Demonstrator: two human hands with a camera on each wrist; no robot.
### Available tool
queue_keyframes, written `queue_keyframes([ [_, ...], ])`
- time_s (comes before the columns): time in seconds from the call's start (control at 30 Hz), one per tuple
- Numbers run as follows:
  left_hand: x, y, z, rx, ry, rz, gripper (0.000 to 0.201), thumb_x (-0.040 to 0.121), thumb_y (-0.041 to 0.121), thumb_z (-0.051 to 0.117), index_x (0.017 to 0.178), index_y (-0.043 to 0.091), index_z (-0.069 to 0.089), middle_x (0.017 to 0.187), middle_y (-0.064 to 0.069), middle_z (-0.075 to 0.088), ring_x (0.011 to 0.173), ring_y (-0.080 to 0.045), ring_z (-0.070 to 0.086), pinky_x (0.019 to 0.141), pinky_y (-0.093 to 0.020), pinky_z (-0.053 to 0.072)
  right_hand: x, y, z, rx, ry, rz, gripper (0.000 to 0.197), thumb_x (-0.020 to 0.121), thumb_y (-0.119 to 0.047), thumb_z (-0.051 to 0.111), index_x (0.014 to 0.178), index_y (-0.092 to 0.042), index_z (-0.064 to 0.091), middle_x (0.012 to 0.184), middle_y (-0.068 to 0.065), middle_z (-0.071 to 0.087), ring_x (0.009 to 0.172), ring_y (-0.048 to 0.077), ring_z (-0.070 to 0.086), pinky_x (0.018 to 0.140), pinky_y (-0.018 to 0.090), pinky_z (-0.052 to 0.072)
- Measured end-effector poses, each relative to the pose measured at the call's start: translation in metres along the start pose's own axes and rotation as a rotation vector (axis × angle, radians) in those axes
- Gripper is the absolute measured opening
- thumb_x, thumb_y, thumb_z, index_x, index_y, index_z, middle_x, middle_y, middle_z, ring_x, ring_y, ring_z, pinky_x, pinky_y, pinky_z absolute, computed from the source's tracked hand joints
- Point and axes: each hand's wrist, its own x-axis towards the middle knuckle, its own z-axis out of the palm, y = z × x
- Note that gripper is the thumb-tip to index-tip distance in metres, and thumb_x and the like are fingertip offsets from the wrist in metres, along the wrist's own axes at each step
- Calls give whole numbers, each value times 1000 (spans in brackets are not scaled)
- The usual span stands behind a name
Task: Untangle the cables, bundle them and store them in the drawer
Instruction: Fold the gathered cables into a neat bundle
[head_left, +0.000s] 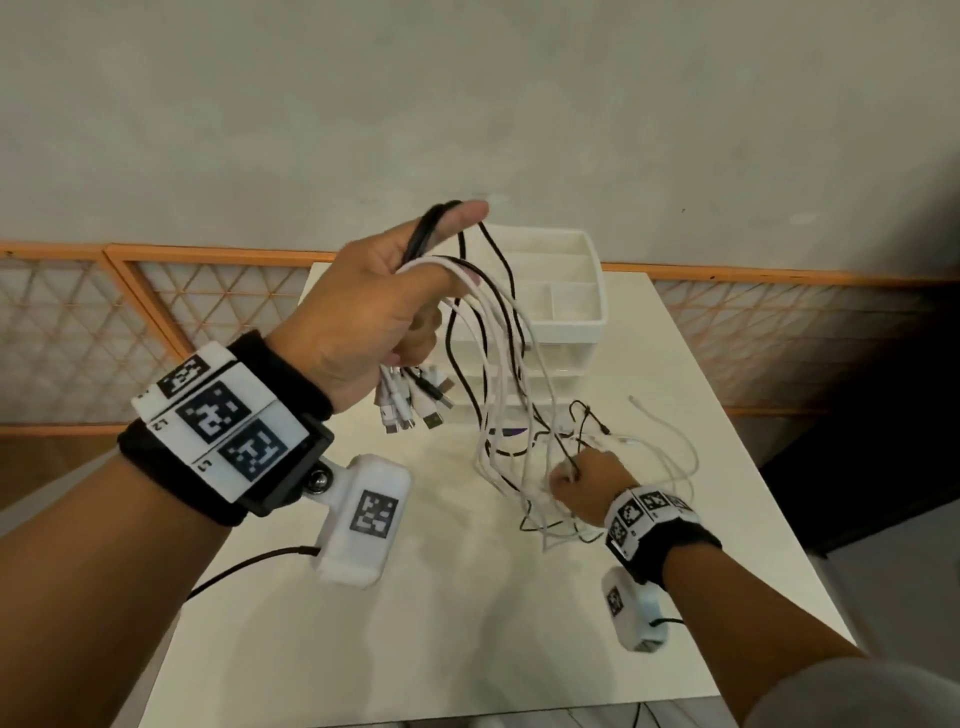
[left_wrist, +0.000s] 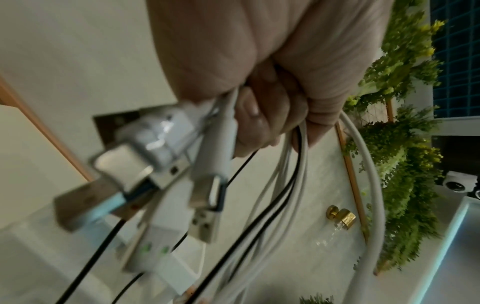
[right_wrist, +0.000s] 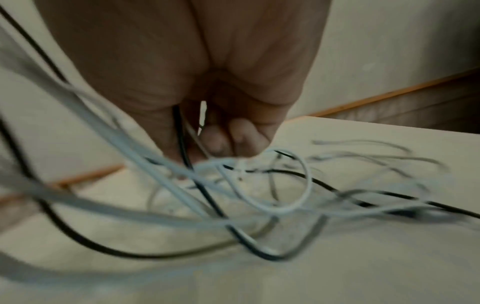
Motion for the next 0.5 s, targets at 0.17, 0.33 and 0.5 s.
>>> queue_keyframes([
  [0.17, 2, -20, -13, 8, 183, -34, 55, 89, 0, 59, 133, 34, 59, 62, -14, 19, 40, -14, 16, 41, -22, 20, -2, 48, -1, -30, 170, 304, 35, 87, -33, 64, 59, -16, 49, 90, 15, 63, 77, 28, 59, 66, 28, 44],
  [0.33, 10, -47, -23, 47, 359, -138, 26, 91, 9, 60, 111, 25, 66, 44, 8, 26, 37, -12, 19, 40, -20, 19, -9, 56, -43, 169, 383, 362, 51, 95, -50, 56, 70, -7, 69, 83, 18, 72, 79, 32, 63, 71, 29, 44],
  [0.5, 10, -87, -33, 313, 435, -290, 27, 90, 23, 64, 71, 14, 46, 58, -5, 30, 42, -17, 24, 43, -22, 22, -32, 35, -101, 631, 782, 248, 31, 96, -35, 57, 79, -15, 74, 73, -5, 67, 71, 17, 61, 64, 23, 39],
])
